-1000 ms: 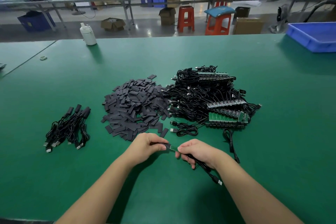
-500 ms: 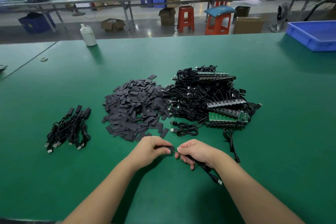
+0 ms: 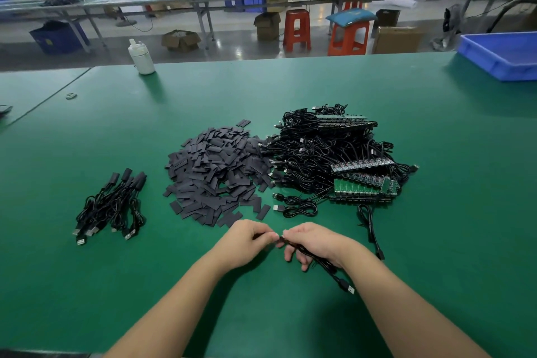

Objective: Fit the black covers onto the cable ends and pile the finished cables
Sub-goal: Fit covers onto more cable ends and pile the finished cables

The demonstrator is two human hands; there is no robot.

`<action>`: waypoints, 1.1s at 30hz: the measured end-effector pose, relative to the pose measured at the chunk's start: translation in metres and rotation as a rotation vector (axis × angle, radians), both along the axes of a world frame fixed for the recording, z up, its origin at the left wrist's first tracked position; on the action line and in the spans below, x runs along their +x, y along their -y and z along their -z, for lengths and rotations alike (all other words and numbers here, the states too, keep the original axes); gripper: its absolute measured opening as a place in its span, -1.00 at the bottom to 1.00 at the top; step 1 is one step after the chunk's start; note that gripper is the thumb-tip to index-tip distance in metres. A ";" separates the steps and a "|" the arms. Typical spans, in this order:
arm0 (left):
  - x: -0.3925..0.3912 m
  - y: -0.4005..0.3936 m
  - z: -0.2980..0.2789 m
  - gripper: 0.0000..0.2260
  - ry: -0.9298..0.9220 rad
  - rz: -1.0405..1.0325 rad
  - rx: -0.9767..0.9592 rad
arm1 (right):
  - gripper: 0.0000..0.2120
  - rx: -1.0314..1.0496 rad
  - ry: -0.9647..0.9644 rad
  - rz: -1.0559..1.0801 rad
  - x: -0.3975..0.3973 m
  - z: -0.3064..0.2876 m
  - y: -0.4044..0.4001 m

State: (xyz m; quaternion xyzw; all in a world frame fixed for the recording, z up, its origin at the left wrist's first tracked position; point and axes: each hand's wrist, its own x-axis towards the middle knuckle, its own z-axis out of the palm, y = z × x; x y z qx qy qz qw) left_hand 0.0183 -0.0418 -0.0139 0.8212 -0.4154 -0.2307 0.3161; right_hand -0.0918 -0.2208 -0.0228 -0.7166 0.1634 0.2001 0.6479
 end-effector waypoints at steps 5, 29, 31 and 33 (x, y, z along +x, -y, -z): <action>0.004 0.002 0.000 -0.74 -0.084 -0.087 0.062 | -0.82 0.039 0.031 0.035 -0.004 0.001 0.002; -0.012 0.002 -0.014 -0.79 0.424 0.233 0.006 | -0.85 -0.032 0.031 0.042 -0.004 0.001 -0.005; -0.013 0.004 -0.014 -0.79 0.428 0.247 0.029 | -0.84 -0.035 0.021 0.041 -0.004 0.001 -0.005; -0.014 0.006 -0.014 -0.78 0.432 0.257 0.054 | -0.83 -0.036 0.013 0.043 -0.004 0.001 -0.004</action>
